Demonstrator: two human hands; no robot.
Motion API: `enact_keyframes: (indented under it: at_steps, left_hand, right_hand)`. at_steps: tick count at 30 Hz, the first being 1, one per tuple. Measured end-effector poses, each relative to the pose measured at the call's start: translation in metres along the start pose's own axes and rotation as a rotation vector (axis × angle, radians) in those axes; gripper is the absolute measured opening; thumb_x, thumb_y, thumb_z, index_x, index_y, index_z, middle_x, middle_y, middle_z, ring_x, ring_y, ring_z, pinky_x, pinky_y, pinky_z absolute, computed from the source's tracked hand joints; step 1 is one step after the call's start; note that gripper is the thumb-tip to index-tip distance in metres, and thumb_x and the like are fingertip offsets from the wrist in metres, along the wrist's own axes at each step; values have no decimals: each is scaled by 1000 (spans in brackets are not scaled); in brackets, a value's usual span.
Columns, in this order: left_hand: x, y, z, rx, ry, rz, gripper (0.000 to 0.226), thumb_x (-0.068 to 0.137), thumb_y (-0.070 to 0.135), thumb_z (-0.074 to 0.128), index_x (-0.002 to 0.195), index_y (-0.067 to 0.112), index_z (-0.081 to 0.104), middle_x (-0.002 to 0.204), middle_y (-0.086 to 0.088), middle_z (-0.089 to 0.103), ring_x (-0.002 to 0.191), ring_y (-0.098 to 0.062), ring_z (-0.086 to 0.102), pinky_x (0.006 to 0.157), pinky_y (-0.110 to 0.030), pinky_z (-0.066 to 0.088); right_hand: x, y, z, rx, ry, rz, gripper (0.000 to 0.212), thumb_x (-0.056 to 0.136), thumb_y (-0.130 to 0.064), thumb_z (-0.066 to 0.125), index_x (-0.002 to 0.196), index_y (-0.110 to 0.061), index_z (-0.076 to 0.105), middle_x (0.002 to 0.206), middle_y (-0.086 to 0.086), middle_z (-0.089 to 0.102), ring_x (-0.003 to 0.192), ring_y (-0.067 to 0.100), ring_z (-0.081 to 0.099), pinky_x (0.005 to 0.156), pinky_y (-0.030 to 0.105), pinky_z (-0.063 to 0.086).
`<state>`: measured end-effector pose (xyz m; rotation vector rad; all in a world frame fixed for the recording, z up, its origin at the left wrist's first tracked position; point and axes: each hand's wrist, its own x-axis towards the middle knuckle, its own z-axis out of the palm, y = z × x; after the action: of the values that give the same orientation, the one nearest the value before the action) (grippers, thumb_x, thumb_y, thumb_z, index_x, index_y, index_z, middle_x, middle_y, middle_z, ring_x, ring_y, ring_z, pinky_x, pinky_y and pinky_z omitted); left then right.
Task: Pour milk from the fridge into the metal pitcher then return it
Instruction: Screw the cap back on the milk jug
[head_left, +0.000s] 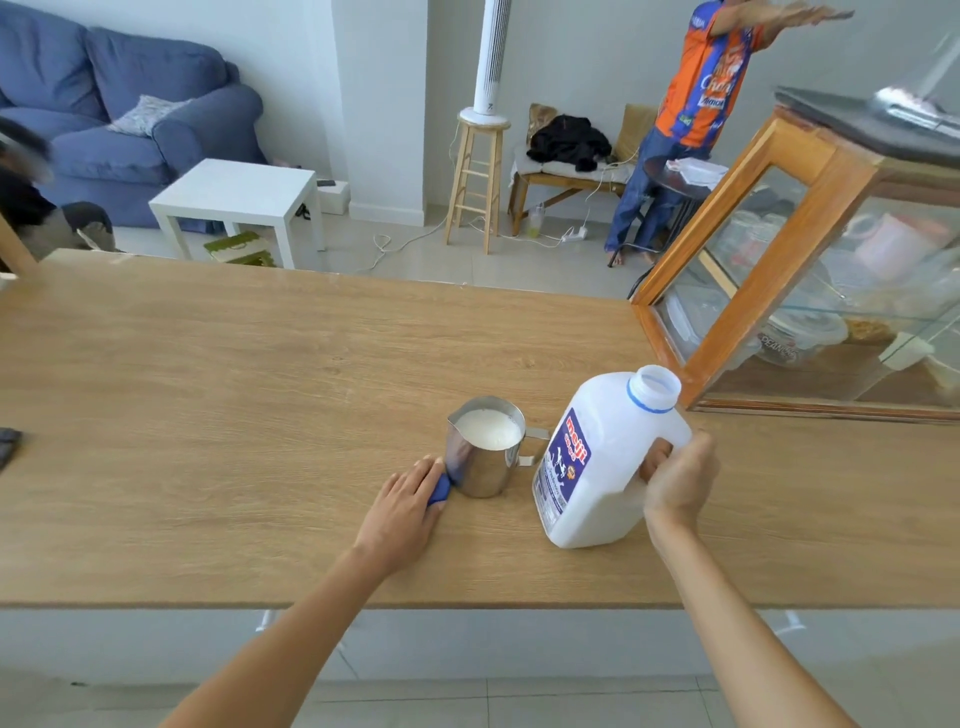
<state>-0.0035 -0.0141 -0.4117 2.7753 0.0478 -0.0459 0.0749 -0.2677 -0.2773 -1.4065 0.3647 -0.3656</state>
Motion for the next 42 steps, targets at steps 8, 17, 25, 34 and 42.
enact_keyframes:
  at_steps: [8, 17, 25, 34, 42]
  left_hand:
    - [0, 2, -34, 0, -117, -124, 46, 95, 38, 51, 133, 12, 47, 127, -3, 46, 118, -18, 46, 101, -27, 40]
    - [17, 52, -159, -186, 59, -128, 41, 87, 45, 63, 115, 15, 63, 109, -1, 56, 92, -17, 57, 80, -21, 37]
    - [33, 177, -208, -222, 110, 169, 44, 80, 44, 71, 116, 18, 64, 104, 5, 57, 85, -9, 58, 65, -9, 36]
    - [50, 222, -194, -137, 49, 304, 48, 84, 42, 67, 125, 17, 61, 113, -2, 56, 97, -17, 56, 85, -25, 43]
    - [54, 231, -192, -45, 53, 353, 51, 81, 42, 71, 124, 17, 63, 99, 5, 45, 89, -14, 47, 77, -20, 34]
  right_hand:
    - [3, 3, -5, -24, -52, 28, 29, 85, -22, 29, 56, -19, 29, 40, -12, 32, 37, 5, 26, 40, 21, 19]
    - [6, 1, -10, -91, -110, 71, 35, 92, -3, 27, 60, -15, 31, 58, 4, 33, 53, 16, 28, 38, 19, 23]
    - [2, -8, -11, -37, -138, 75, 38, 93, 0, 26, 58, -9, 36, 60, 6, 40, 56, 19, 34, 38, 16, 32]
    - [-1, -10, -12, 5, -136, 71, 39, 94, -2, 26, 57, -9, 37, 58, 5, 43, 54, 16, 38, 39, 14, 34]
    - [-1, -9, -14, 17, -153, 68, 38, 93, -3, 27, 57, -10, 37, 52, 0, 43, 48, 12, 38, 40, 17, 33]
